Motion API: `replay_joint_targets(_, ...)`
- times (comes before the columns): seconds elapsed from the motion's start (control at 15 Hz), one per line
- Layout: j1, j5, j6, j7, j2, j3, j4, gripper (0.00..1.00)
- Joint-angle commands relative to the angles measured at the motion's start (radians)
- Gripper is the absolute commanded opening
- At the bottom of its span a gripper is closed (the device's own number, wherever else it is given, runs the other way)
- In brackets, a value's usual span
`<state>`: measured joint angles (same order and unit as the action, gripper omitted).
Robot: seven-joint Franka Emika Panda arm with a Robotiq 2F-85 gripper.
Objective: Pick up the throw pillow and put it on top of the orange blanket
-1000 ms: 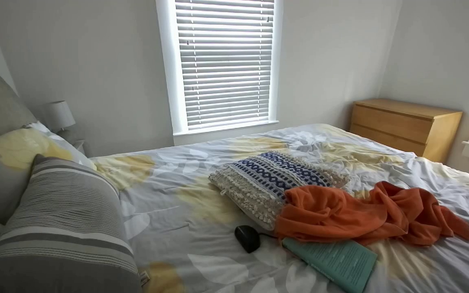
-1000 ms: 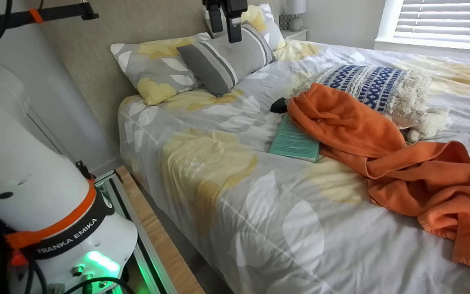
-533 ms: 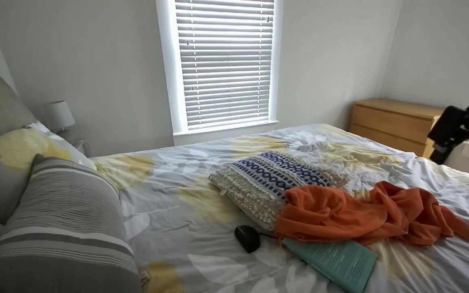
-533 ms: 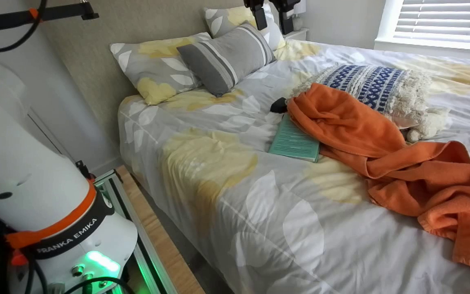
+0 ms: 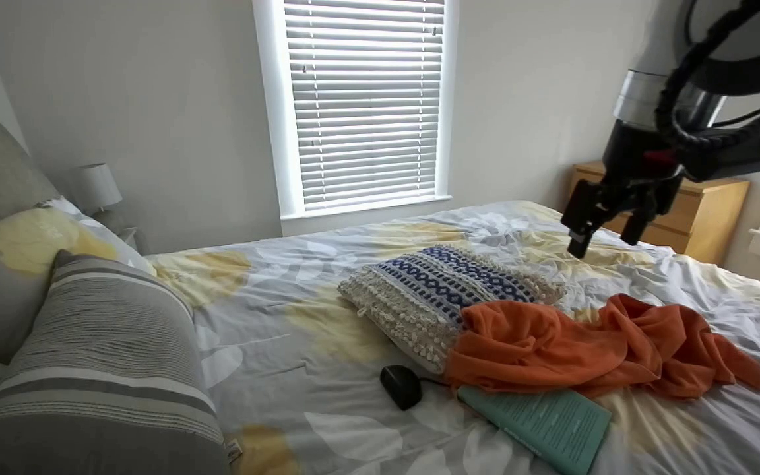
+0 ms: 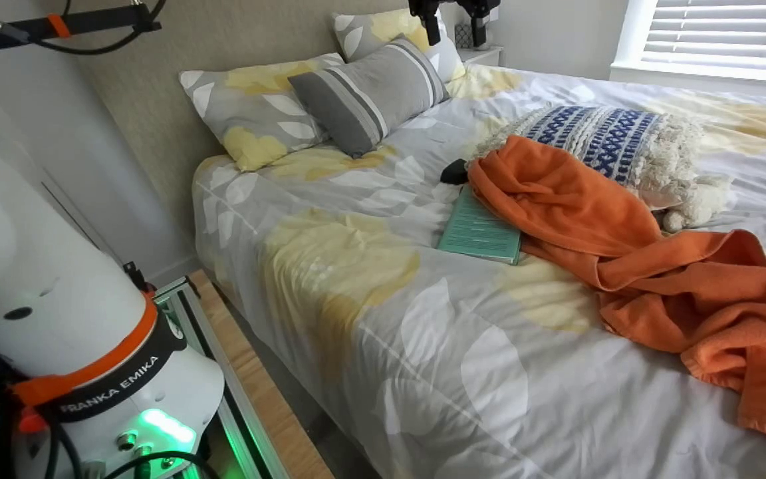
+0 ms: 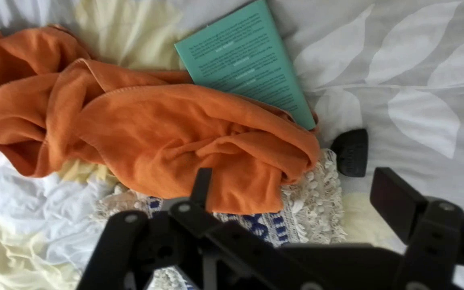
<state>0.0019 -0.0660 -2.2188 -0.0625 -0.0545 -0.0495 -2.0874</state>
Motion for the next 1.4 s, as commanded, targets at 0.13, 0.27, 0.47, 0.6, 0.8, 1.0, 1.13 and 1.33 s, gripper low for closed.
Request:
replay_joint_targets(0.13,0.048,0.059,0.094,0.065,0.228,-0.02,0.267,1.0)
replay_joint_targets(0.27,0.059,0.082,0.149,0.084,0.29,-0.032,0.333,1.0)
replay_joint_targets(0.47,0.073,0.073,0.162,0.083,0.382,-0.04,0.415,1.0)
replay_joint_targets(0.6,0.076,0.075,0.134,0.099,0.439,-0.045,0.454,1.0)
replay_joint_targets(0.8,0.055,0.14,0.164,0.145,0.498,-0.058,0.515,1.0)
replay_joint_targets(1.0,0.071,0.114,0.127,0.121,0.477,-0.043,0.476,1.0)
replay_joint_targets(1.13,0.069,0.118,0.131,0.124,0.486,-0.043,0.49,1.0)
replay_joint_targets(1.33,0.069,0.118,0.133,0.124,0.487,-0.044,0.495,1.0)
